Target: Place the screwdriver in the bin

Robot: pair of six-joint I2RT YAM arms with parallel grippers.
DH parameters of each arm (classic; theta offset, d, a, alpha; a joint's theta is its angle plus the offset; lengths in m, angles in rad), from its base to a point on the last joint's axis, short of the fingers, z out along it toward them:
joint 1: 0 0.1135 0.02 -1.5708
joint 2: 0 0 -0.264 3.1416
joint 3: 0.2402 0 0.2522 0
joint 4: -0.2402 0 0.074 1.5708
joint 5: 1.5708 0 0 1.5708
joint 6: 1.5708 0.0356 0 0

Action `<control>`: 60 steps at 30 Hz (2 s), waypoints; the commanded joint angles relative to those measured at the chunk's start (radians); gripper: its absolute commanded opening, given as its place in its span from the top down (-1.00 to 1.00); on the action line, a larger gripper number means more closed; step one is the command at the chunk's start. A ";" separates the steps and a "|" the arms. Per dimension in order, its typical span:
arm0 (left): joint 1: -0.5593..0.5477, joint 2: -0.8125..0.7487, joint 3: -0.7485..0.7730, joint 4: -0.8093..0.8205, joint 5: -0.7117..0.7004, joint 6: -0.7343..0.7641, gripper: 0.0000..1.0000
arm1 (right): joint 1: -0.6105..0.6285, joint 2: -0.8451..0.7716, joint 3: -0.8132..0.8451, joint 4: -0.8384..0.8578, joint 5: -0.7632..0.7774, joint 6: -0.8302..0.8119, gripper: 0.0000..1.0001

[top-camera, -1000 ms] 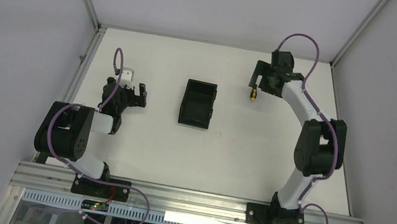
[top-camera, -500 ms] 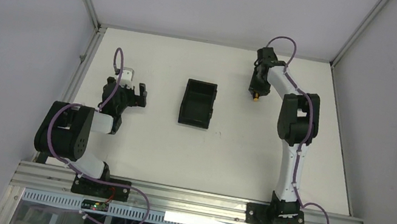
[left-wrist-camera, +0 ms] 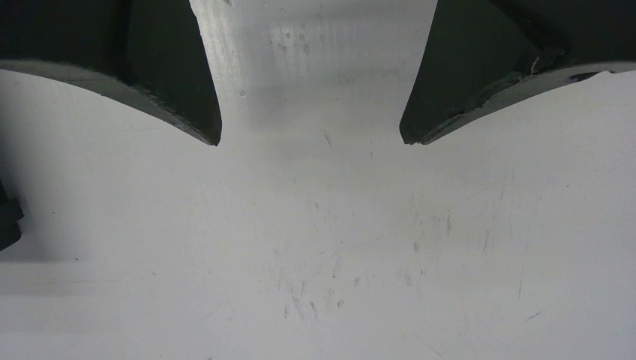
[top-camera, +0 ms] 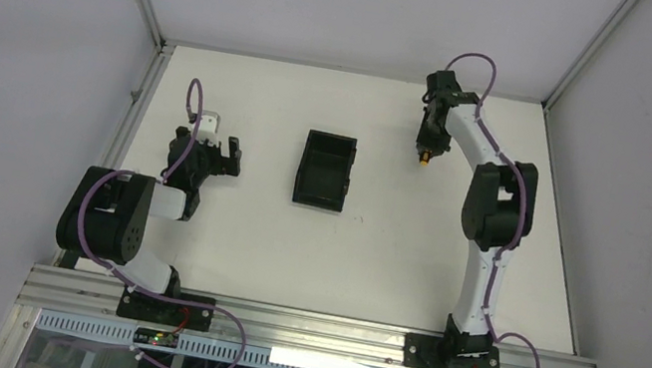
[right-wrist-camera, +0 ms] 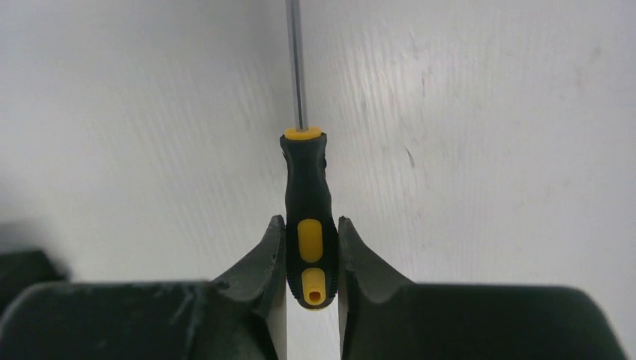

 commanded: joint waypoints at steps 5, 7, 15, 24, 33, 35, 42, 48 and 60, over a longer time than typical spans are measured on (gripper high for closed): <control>-0.009 -0.024 0.004 0.030 0.012 -0.017 -0.98 | 0.130 -0.360 -0.031 -0.129 0.145 0.058 1.00; -0.009 -0.024 0.003 0.029 0.011 -0.017 -0.98 | 0.176 -0.394 -0.025 -0.145 0.137 0.059 1.00; -0.010 -0.024 0.004 0.029 0.011 -0.017 -0.98 | 0.409 -0.429 0.014 -0.141 0.118 0.063 1.00; -0.009 -0.024 0.004 0.029 0.011 -0.017 -0.98 | 0.569 -0.346 0.052 -0.062 0.169 0.107 1.00; -0.009 -0.025 0.004 0.029 0.010 -0.017 -0.98 | 0.597 -0.267 -0.036 0.062 0.204 0.177 1.00; -0.008 -0.024 0.004 0.029 0.011 -0.017 -0.98 | 0.597 -0.249 -0.063 0.093 0.201 0.196 1.00; -0.009 -0.024 0.004 0.029 0.011 -0.017 -0.98 | 0.597 -0.201 -0.166 0.198 0.150 0.206 1.00; -0.010 -0.025 0.004 0.029 0.011 -0.017 -0.98 | 0.597 -0.150 -0.222 0.261 0.126 0.210 0.93; -0.009 -0.024 0.004 0.029 0.012 -0.017 -0.98 | 0.597 -0.141 -0.225 0.251 0.137 0.223 0.29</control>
